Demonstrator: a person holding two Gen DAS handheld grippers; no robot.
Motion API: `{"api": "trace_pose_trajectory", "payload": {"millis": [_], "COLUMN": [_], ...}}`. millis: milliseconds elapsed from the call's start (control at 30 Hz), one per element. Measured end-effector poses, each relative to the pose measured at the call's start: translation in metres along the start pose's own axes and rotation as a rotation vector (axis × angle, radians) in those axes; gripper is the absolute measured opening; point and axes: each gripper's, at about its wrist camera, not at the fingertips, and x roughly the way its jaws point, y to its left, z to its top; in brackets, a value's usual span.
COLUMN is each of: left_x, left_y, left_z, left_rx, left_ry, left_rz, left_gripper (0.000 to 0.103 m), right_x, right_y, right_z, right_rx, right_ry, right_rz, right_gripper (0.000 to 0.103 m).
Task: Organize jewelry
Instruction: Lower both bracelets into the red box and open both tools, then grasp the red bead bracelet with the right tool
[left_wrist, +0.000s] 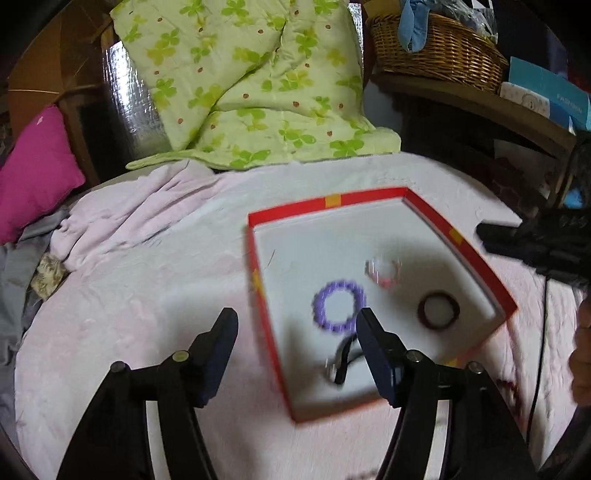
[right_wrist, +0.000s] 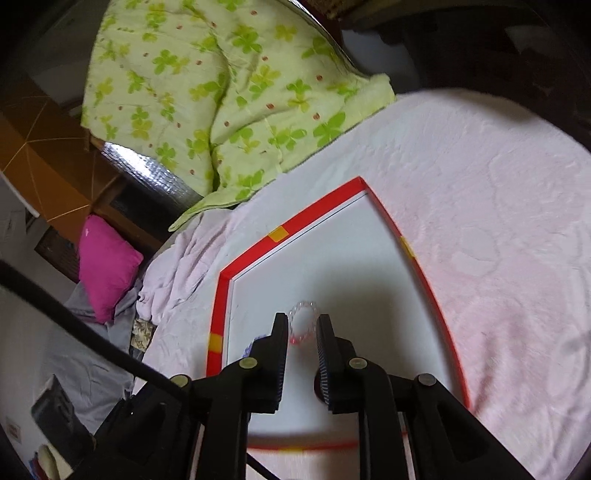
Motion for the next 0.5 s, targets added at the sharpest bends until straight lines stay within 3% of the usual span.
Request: {"api": "trace_pose_trajectory", "payload": {"millis": [233, 500], "left_x": [-0.04, -0.075], "left_y": [0.003, -0.003], "left_z": [-0.036, -0.093], "left_rx": [-0.003, -0.005], "left_ry": [-0.006, 0.001], "left_rz": [0.069, 0.045], "left_gripper": [0.072, 0.073], "right_x": [-0.053, -0.105], "right_y": [0.009, -0.011], "right_z": [-0.034, -0.089], "right_rx": [-0.054, -0.063], "right_ry": [-0.034, -0.026], "right_rz": [-0.009, 0.01], "right_gripper": [0.023, 0.023]}}
